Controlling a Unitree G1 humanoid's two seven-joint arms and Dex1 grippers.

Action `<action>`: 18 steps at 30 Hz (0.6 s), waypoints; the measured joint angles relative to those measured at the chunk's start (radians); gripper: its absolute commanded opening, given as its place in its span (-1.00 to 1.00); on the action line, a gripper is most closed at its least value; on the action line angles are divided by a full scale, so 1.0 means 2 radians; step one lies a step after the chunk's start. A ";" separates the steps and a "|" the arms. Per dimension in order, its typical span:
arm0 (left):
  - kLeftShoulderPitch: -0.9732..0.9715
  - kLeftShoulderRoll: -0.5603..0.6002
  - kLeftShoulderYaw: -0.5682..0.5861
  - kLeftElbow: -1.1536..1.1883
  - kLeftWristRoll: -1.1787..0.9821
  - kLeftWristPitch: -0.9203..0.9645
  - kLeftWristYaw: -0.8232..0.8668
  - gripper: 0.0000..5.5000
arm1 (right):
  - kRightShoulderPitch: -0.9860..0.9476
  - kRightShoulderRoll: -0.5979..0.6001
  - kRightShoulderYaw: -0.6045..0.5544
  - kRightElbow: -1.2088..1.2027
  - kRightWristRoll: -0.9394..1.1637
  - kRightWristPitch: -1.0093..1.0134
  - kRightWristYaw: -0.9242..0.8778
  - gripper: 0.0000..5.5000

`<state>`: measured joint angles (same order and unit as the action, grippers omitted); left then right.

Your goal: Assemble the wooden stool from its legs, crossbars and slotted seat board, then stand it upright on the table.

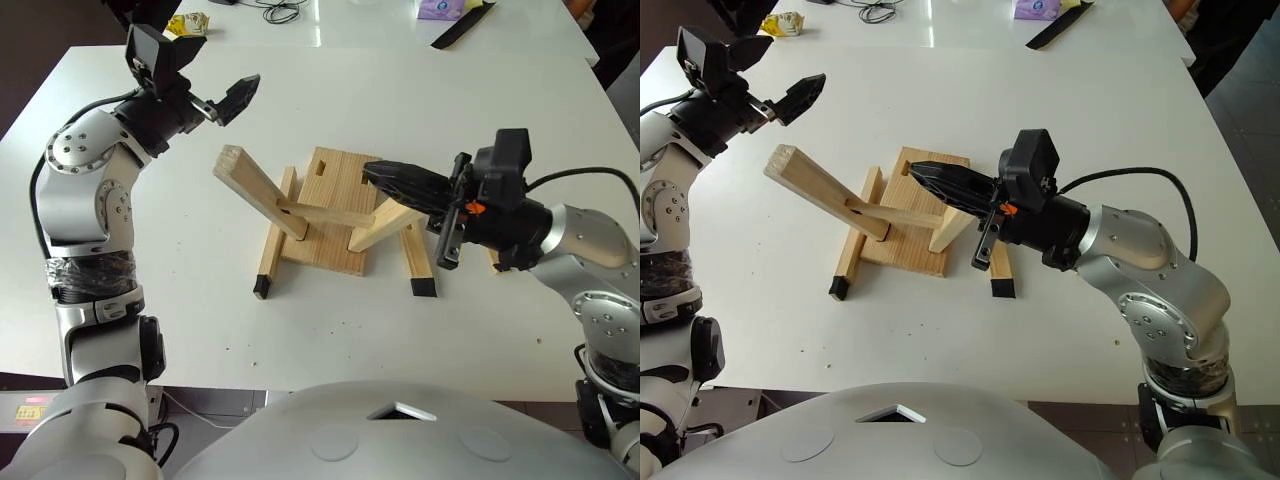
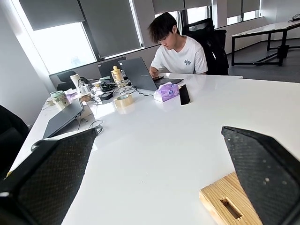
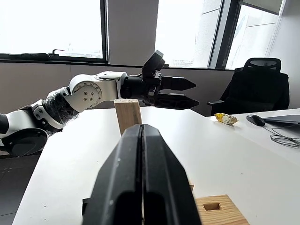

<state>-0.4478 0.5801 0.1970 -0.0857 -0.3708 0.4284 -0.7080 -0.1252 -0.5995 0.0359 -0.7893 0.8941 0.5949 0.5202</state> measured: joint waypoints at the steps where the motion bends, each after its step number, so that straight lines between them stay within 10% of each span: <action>1: 0.009 0.000 -0.002 -0.011 0.002 0.000 0.004 0.79 | 0.000 0.005 -0.007 0.000 0.007 0.000 -0.011 -0.99; 13: 0.122 0.000 -0.014 -0.081 0.042 -0.009 0.059 0.79 | -0.082 0.014 -0.181 0.029 0.098 0.010 -0.270 -0.99; 18: 0.214 -0.001 0.015 -0.146 0.083 -0.034 0.102 0.79 | 0.074 -0.018 -0.128 -0.006 -0.069 0.066 -0.360 -0.99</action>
<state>-0.0193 0.5788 0.2270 -0.3775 -0.2046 0.3607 -0.5035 0.0225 -0.6357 -0.2193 -0.8005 0.7560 0.7270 -0.1989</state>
